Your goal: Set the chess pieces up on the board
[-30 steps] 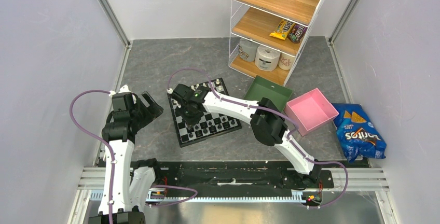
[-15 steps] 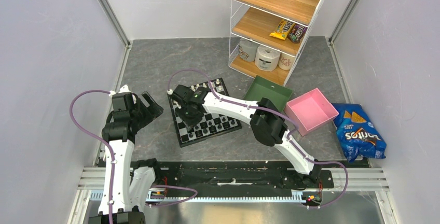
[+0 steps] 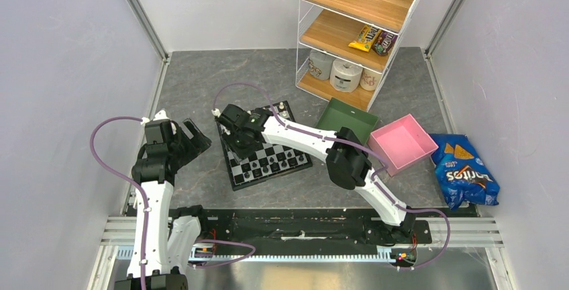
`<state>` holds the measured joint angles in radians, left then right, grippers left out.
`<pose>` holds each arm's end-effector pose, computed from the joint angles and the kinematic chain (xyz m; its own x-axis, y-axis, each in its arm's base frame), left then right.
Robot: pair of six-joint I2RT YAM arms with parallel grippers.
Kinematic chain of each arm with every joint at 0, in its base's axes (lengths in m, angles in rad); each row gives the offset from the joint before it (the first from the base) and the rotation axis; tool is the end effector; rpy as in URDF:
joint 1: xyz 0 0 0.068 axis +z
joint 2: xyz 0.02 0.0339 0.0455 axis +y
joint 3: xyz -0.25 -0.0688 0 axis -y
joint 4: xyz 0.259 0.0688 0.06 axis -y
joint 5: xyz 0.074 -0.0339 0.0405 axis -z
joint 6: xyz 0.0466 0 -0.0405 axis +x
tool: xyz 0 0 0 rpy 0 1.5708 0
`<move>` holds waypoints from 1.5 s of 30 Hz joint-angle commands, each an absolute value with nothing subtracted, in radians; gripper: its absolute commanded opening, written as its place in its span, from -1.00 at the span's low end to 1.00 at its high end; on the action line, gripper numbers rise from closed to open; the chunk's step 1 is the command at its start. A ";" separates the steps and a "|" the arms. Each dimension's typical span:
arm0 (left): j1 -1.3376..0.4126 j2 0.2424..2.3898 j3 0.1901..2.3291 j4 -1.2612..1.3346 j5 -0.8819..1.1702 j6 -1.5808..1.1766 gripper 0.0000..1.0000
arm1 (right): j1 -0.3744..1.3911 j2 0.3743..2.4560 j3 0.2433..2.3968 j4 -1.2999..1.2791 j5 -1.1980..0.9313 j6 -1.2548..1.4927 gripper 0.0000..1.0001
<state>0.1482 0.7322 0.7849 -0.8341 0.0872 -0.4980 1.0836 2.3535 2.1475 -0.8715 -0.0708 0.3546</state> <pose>0.1737 0.0218 0.2694 -0.5709 -0.5664 -0.5944 -0.4082 0.8240 -0.3930 0.2401 0.4603 0.1904 -0.6982 -0.5780 -0.4224 -0.6981 0.6804 0.2228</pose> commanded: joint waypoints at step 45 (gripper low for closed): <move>0.147 0.690 0.786 -0.799 0.061 -0.525 0.82 | 1.066 2.539 2.472 -0.934 -0.059 0.250 -0.25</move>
